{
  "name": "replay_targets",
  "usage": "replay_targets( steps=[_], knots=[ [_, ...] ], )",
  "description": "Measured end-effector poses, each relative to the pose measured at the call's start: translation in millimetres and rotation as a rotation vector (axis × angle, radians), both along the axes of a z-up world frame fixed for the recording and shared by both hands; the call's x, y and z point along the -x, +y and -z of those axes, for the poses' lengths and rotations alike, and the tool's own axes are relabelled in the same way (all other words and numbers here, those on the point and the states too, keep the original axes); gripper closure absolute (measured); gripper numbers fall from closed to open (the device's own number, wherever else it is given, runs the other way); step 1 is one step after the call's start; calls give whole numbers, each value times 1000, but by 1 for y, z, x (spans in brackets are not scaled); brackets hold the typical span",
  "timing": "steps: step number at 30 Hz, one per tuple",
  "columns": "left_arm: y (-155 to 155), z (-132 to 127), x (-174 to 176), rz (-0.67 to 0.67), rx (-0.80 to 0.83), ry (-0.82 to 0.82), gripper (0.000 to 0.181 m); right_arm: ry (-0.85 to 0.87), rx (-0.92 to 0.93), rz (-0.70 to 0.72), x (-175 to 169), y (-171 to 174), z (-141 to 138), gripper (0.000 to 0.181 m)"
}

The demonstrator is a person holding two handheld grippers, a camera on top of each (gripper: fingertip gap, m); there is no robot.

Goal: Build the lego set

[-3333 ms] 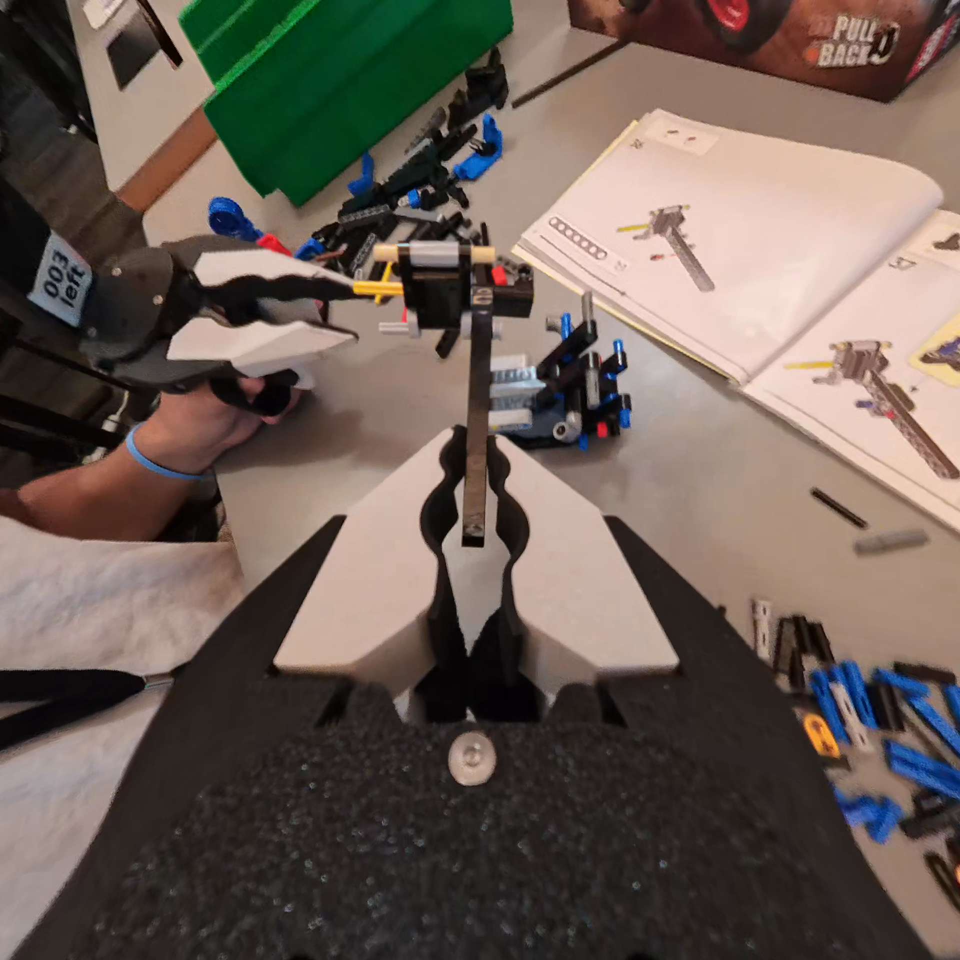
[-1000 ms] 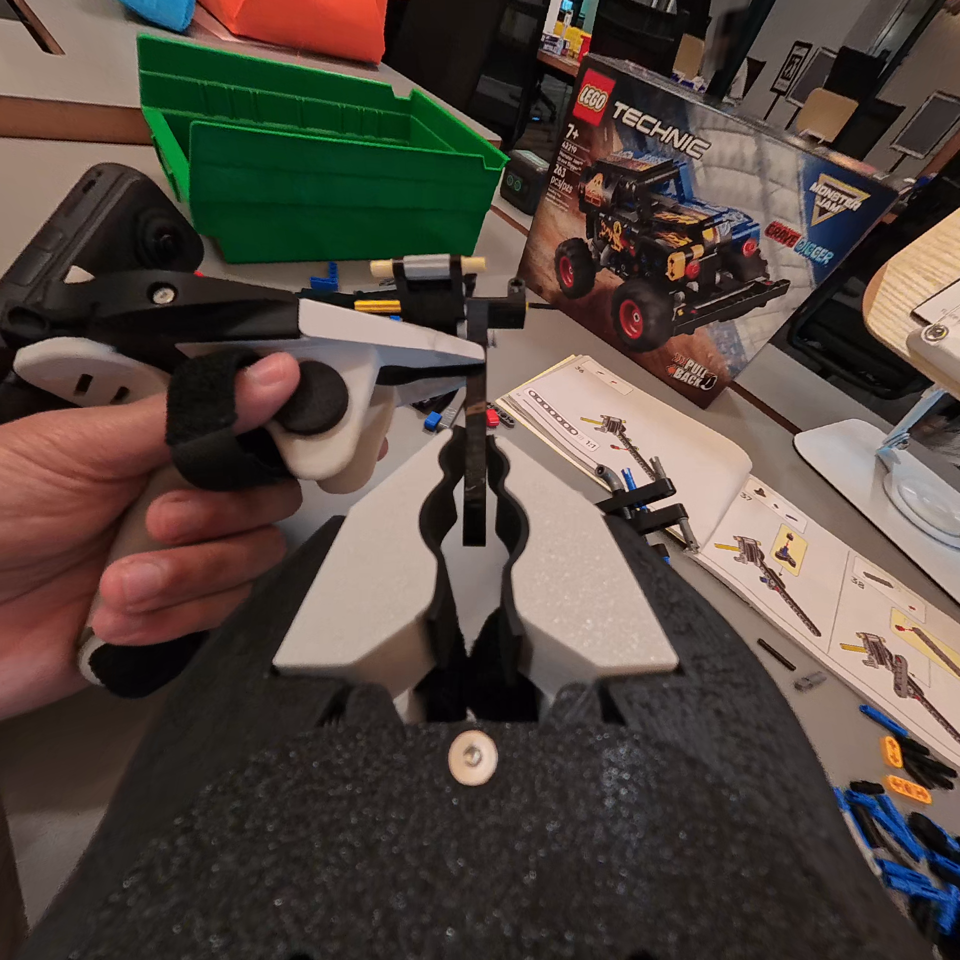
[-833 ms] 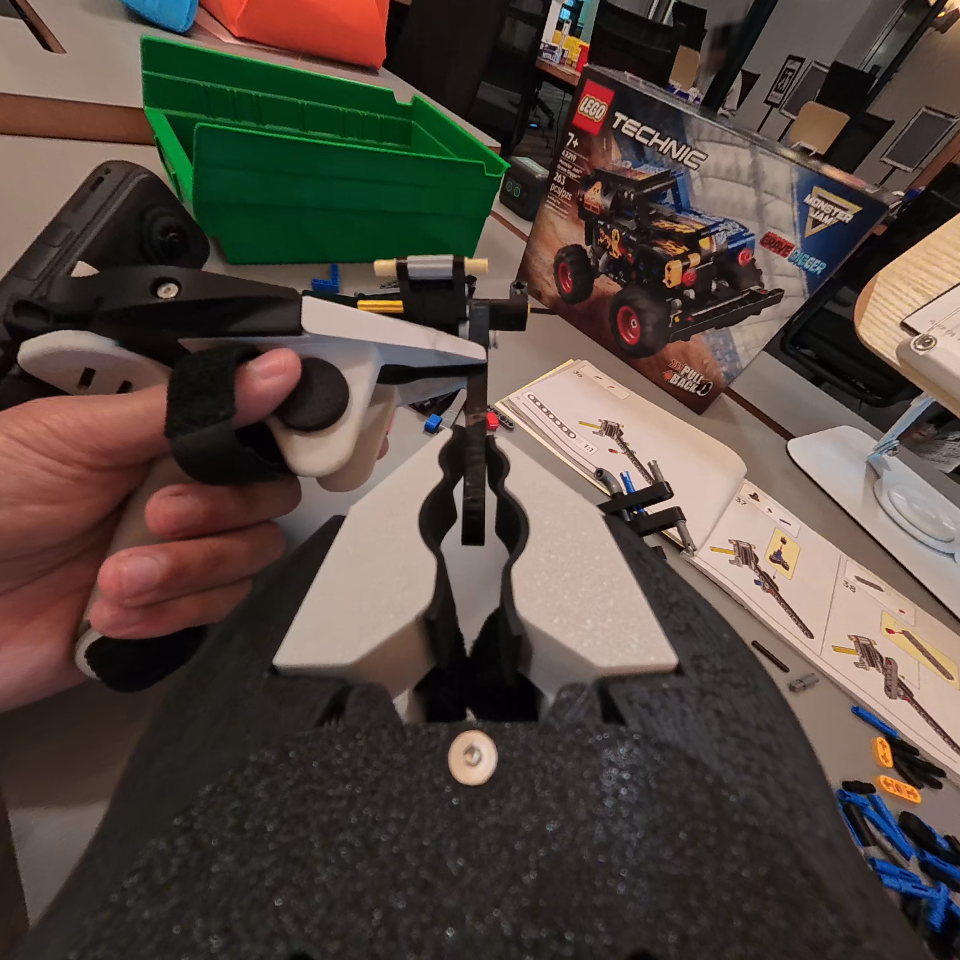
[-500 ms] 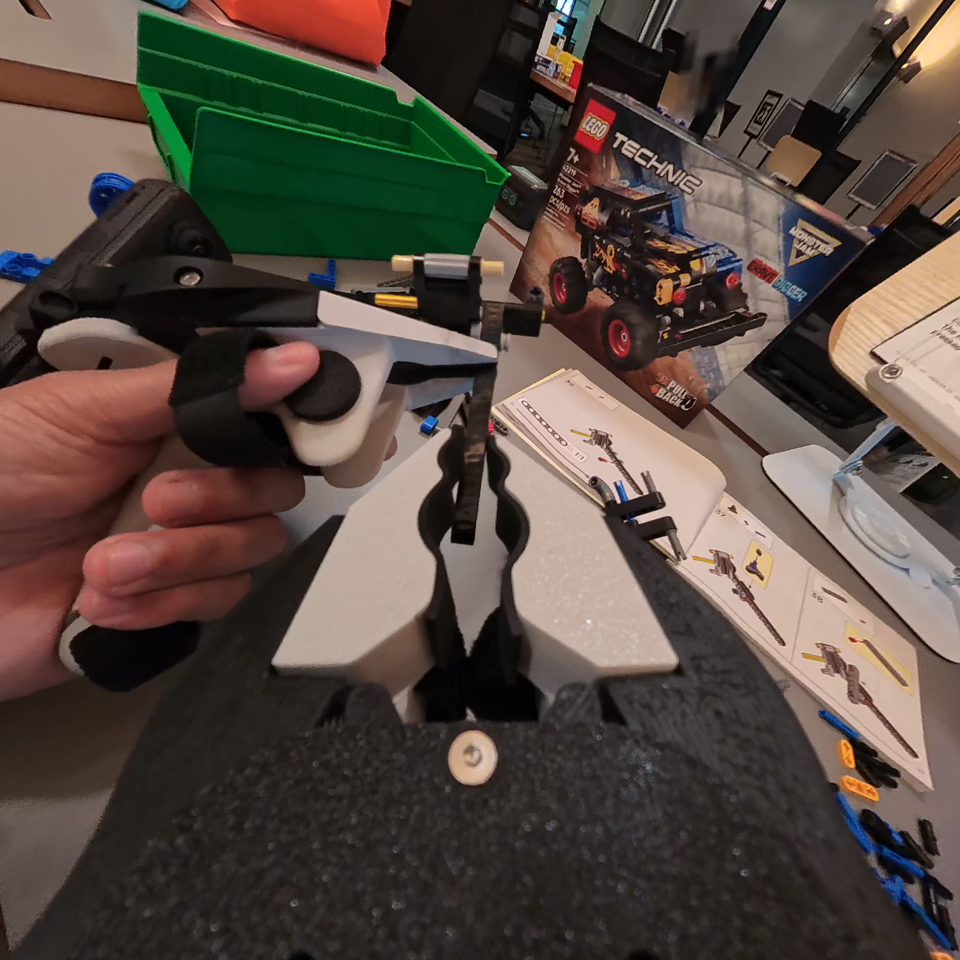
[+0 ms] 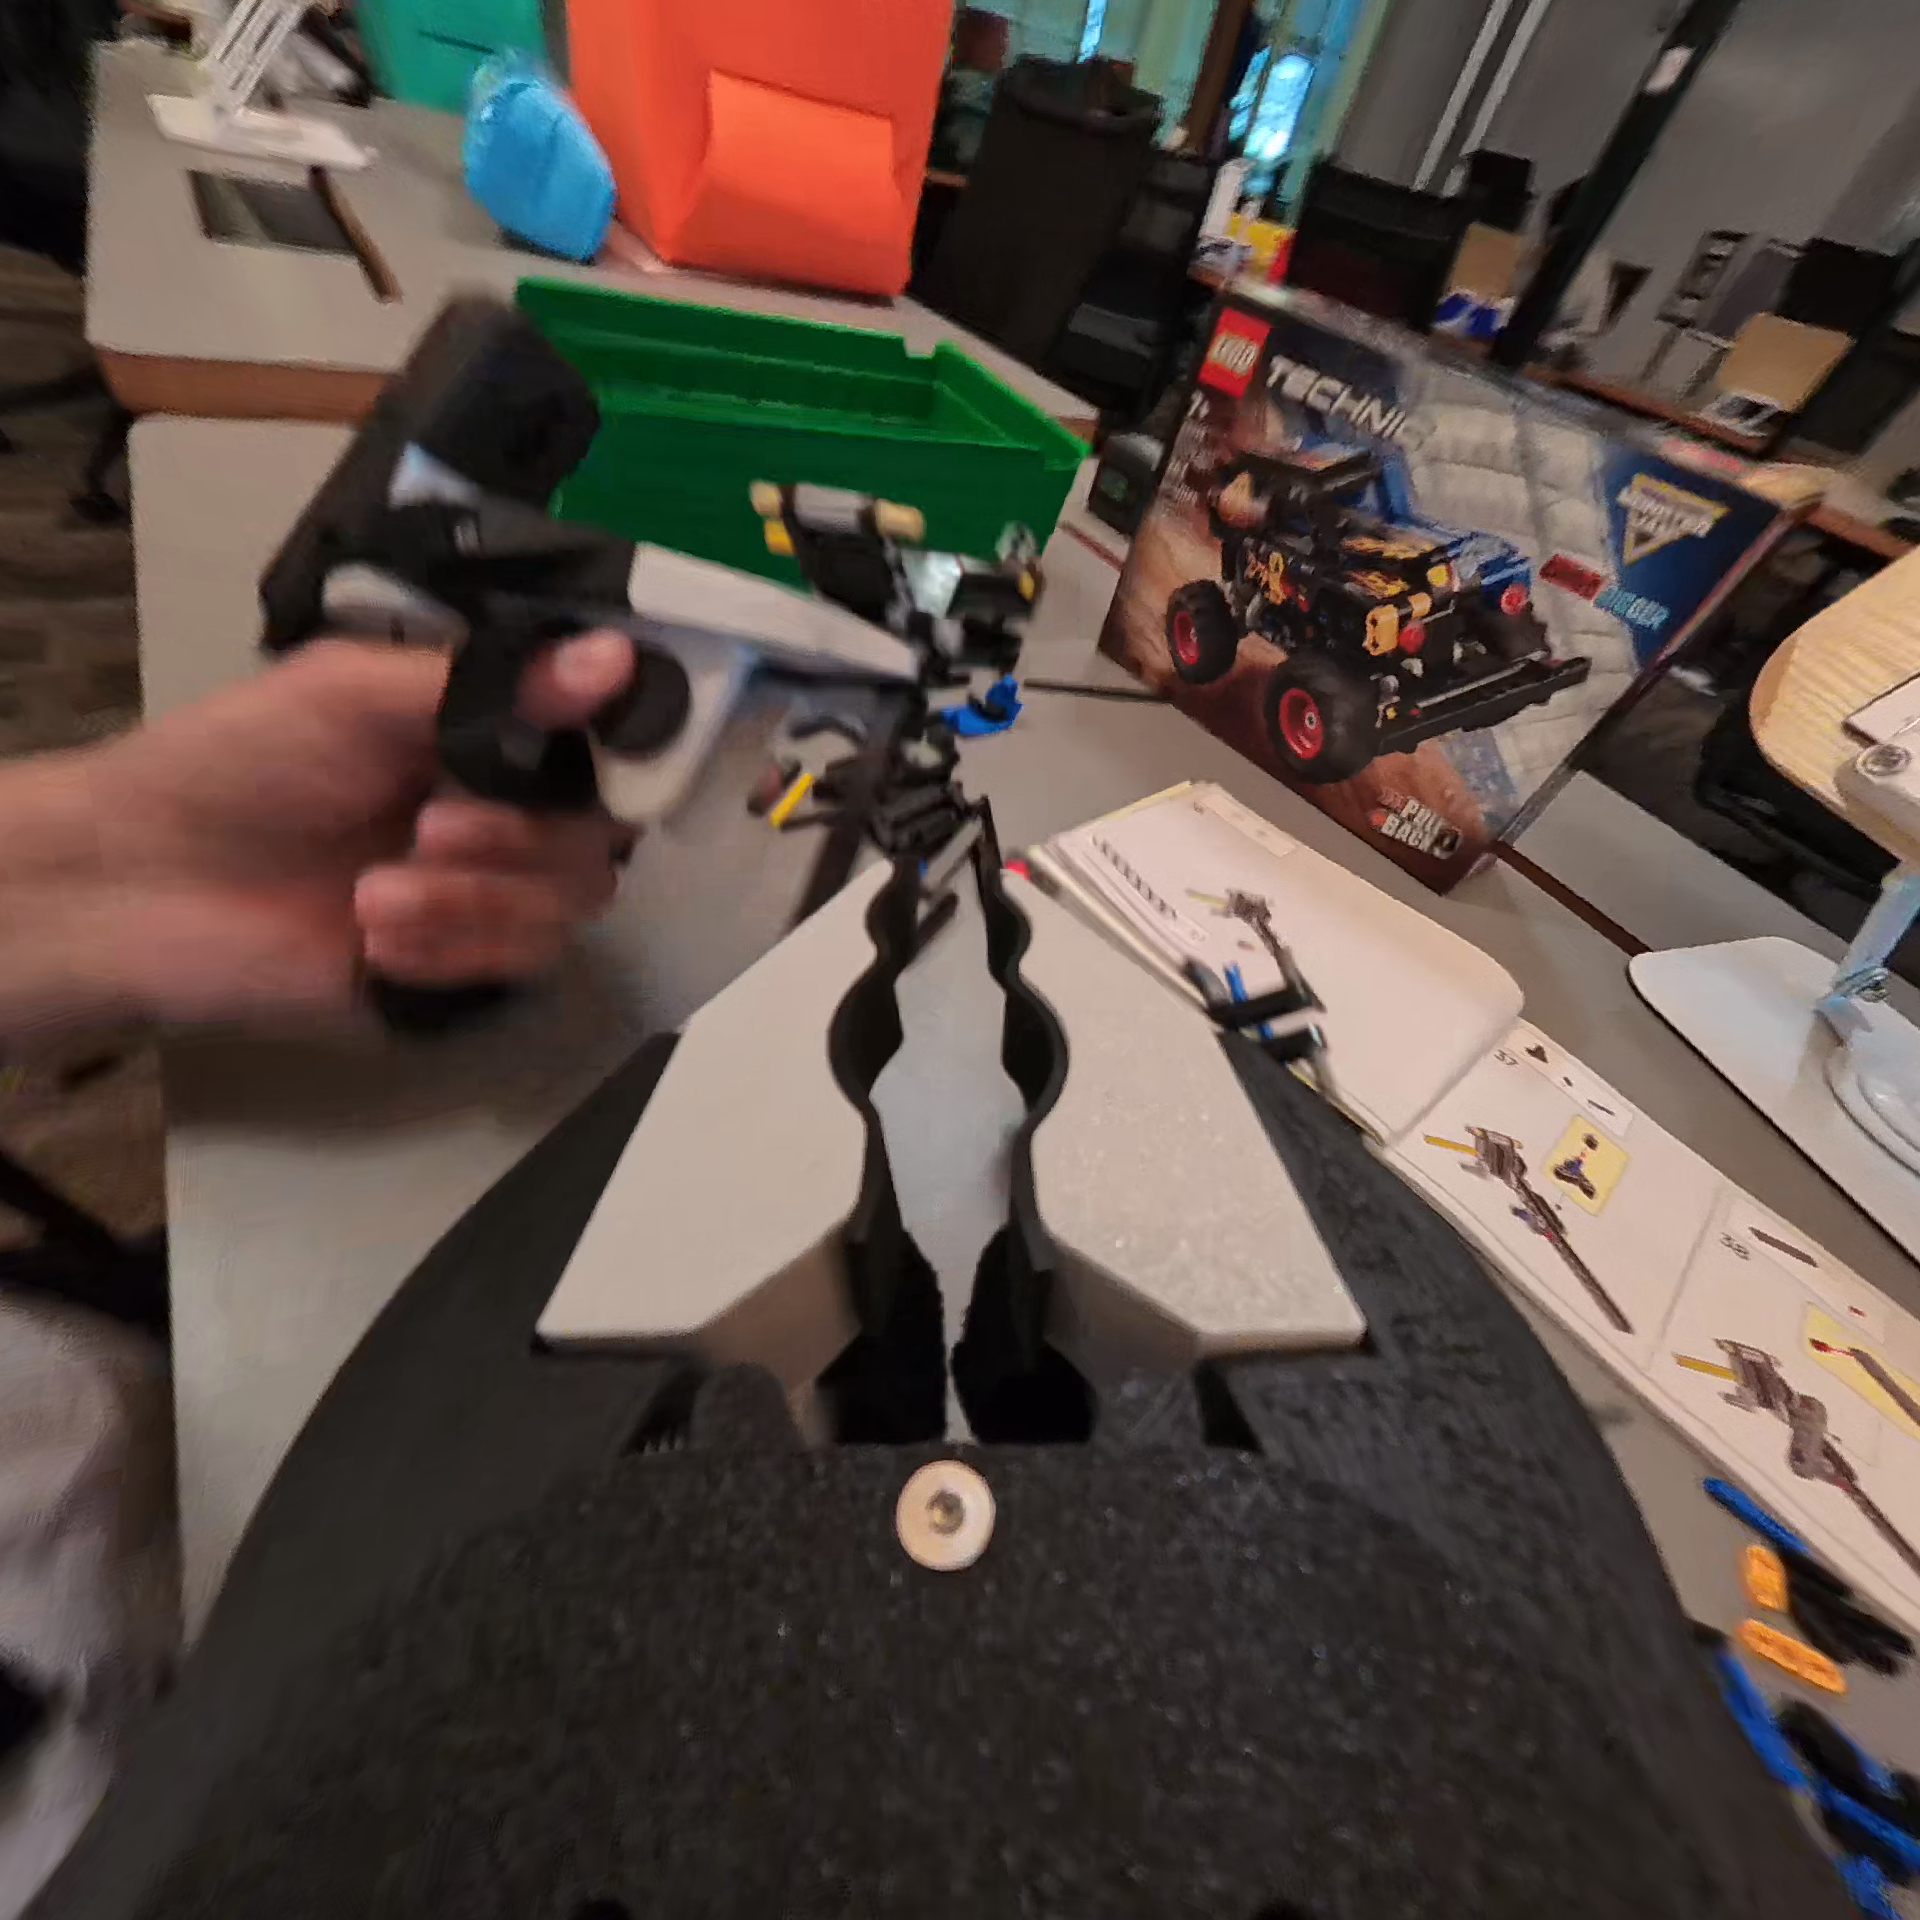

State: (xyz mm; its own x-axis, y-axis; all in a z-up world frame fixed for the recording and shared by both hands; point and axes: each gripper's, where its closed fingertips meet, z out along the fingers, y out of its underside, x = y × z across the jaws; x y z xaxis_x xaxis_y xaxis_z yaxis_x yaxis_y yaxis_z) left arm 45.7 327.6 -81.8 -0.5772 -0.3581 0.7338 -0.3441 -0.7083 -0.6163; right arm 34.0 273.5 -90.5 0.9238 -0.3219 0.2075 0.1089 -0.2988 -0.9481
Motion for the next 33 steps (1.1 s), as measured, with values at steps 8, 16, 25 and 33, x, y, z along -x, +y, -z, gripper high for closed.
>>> replay_targets(
  steps=[8,16,25,33],
  knots=[
    [28,-8,14,57,-158,-184,176,377,290,-311,14,-94,92,155],
    [28,-6,14,14,-194,-202,176,390,403,-254,31,-98,110,157],
    [26,-8,14,1,-192,-213,176,313,397,87,28,-113,125,162],
    [22,-6,16,22,-202,-210,176,275,421,141,27,-108,130,178]
  ],
)
